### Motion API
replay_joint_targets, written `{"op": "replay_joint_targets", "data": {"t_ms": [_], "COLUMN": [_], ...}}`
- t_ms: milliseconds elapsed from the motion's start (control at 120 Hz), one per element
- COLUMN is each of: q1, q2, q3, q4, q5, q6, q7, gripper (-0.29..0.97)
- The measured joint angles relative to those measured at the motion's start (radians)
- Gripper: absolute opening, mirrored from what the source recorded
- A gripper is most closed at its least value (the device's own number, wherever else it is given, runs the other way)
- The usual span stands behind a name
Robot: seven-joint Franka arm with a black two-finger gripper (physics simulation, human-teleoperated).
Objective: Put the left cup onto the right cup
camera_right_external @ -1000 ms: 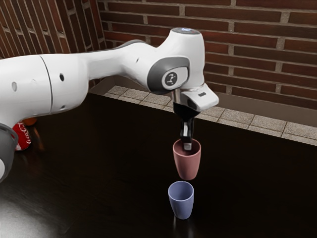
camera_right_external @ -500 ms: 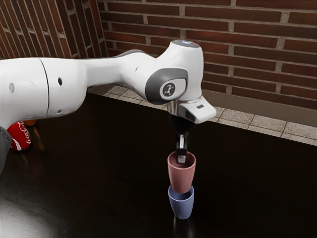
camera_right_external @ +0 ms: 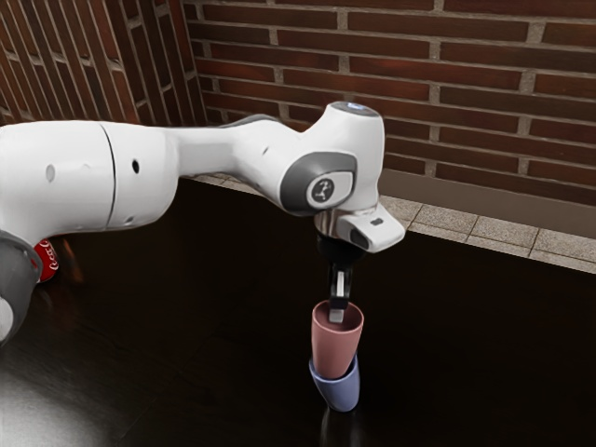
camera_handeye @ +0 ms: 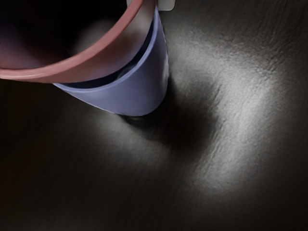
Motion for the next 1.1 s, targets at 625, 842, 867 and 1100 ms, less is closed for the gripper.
{"op": "replay_joint_targets", "data": {"t_ms": [625, 842, 867, 1100], "q1": [-0.012, -0.024, -0.024, -0.040], "q2": [0.042, 0.025, 0.024, 0.014], "q3": [0.002, 0.002, 0.002, 0.002], "q4": [0.002, 0.003, 0.003, 0.003], "q5": [0.048, 0.043, 0.043, 0.047], "q6": [0.105, 0.109, 0.108, 0.103], "q7": [-0.006, -0.005, -0.005, -0.007], "gripper": [-0.10, 0.35, 0.39, 0.58]}}
